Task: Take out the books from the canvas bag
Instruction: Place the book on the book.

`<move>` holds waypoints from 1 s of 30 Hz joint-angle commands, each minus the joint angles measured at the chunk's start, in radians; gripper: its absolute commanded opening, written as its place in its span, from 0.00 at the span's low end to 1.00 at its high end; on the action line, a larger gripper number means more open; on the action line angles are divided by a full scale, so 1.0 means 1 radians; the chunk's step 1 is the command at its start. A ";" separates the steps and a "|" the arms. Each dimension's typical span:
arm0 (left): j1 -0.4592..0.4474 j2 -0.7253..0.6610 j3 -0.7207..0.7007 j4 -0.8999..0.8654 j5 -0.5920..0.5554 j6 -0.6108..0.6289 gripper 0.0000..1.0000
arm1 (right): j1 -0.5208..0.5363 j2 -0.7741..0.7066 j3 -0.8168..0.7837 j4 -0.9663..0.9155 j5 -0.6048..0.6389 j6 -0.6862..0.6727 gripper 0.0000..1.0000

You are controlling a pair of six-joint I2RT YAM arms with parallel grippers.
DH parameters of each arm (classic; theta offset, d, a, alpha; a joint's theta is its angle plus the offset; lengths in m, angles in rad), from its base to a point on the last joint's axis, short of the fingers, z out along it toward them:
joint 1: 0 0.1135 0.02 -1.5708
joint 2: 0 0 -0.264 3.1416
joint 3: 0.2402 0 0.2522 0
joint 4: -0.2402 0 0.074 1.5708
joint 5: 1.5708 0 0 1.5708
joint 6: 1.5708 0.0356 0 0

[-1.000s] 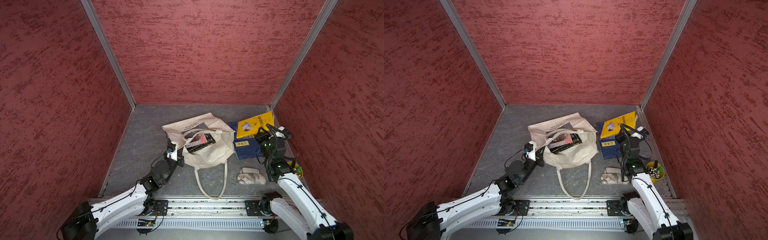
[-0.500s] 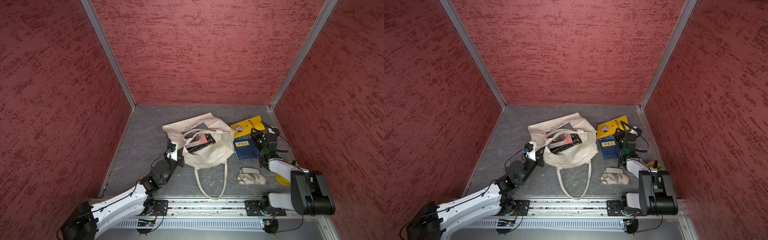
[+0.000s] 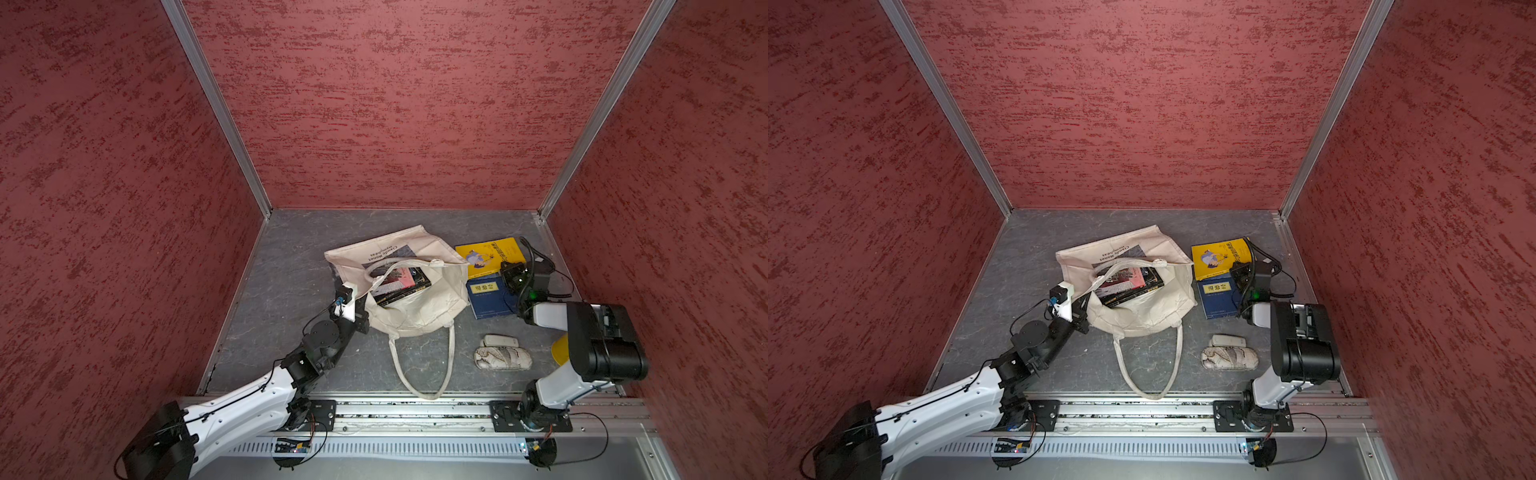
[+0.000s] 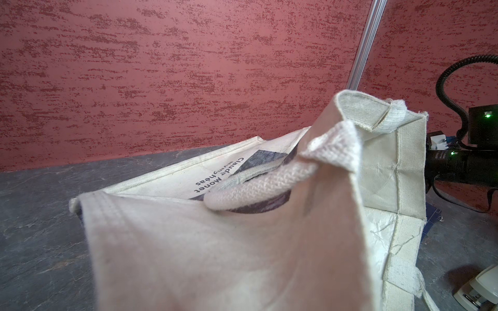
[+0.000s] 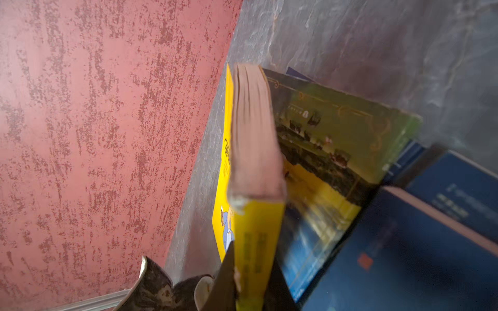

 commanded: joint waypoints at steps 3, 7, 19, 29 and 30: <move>-0.003 -0.001 0.012 0.088 -0.004 0.016 0.00 | -0.018 -0.031 0.062 -0.066 0.040 -0.069 0.00; -0.003 0.002 0.014 0.090 -0.004 0.017 0.00 | -0.023 0.004 0.101 -0.110 -0.009 -0.100 0.04; -0.003 -0.001 0.012 0.088 -0.004 0.019 0.00 | -0.026 0.002 0.115 -0.217 -0.049 -0.094 0.37; -0.003 -0.006 0.012 0.086 -0.005 0.020 0.00 | -0.054 -0.035 0.107 -0.326 -0.098 -0.085 0.65; -0.003 -0.007 0.012 0.087 -0.006 0.020 0.00 | -0.055 -0.053 0.099 -0.343 -0.085 -0.081 0.69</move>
